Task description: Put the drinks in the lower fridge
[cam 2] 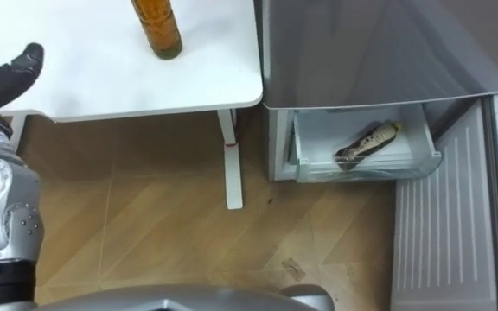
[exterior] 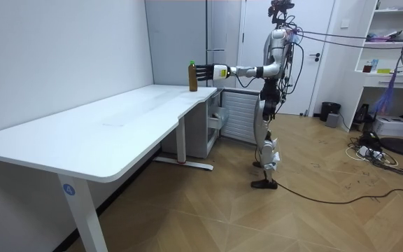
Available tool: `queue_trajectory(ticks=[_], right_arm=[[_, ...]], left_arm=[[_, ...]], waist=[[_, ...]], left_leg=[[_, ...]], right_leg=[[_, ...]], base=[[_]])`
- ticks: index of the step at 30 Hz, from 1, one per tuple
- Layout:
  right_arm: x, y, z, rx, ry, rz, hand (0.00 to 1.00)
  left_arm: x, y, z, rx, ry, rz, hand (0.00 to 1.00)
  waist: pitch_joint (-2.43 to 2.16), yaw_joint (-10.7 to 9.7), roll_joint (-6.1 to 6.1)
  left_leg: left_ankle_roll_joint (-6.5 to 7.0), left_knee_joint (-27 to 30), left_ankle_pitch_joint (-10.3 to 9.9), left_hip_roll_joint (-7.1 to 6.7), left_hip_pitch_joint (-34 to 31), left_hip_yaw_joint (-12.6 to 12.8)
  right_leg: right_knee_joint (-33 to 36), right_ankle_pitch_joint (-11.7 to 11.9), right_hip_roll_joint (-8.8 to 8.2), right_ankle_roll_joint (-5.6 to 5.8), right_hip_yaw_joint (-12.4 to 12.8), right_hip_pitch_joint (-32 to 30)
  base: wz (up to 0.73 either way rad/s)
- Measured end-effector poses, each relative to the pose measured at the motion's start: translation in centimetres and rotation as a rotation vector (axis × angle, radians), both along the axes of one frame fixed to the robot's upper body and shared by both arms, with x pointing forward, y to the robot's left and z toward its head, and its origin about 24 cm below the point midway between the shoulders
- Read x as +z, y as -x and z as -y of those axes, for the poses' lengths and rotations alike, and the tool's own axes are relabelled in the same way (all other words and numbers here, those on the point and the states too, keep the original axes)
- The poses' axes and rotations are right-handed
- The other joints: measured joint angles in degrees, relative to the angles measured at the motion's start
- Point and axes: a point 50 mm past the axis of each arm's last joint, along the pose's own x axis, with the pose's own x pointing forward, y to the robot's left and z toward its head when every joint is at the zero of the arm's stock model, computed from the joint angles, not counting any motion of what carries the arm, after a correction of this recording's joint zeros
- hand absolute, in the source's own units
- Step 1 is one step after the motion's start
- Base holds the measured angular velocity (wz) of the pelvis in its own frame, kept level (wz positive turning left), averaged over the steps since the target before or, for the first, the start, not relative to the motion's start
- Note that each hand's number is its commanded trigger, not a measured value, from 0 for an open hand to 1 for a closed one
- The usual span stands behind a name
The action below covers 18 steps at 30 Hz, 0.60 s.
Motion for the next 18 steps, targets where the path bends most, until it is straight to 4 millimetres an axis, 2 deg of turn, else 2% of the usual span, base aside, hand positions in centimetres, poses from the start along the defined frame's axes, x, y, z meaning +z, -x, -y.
queue_trajectory(ticks=[9, 12, 18], right_arm=[[0.0, 0.1, -0.1, 0.031, -0.022, -0.007, 0.0], [0.0, -0.1, -0.1, 0.036, -0.035, -0.002, 0.0], [0.0, -0.3, 0.0, 0.027, -0.043, -0.002, 0.0]], left_arm=[[1.7, -2.1, 0.8, -0.121, 0.051, 0.088, 0.0], [1.7, -2.4, 1.1, -0.161, 0.064, 0.085, 0.0], [1.0, -3.9, 1.6, -0.231, 0.116, 0.041, 0.0]], waist=[[0.06, -1.77, -0.4], [0.05, -2.55, -0.48], [0.04, -2.43, -0.52]], left_leg=[[0.0, 0.03, 0.0, 0.07, -0.14, -0.12], [0.0, 0.01, 0.0, 0.07, 0.01, -0.05], [0.0, 0.04, 0.0, 0.1, 0.01, 0.76]], right_leg=[[0.03, 0.04, 0.1, -0.07, 0.1, -0.04], [0.03, 0.05, 0.1, -0.08, 0.07, -0.24], [0.58, 0.06, 0.19, -0.09, 1.48, -0.92]], base=[[0.0], [0.0], [-0.09]])
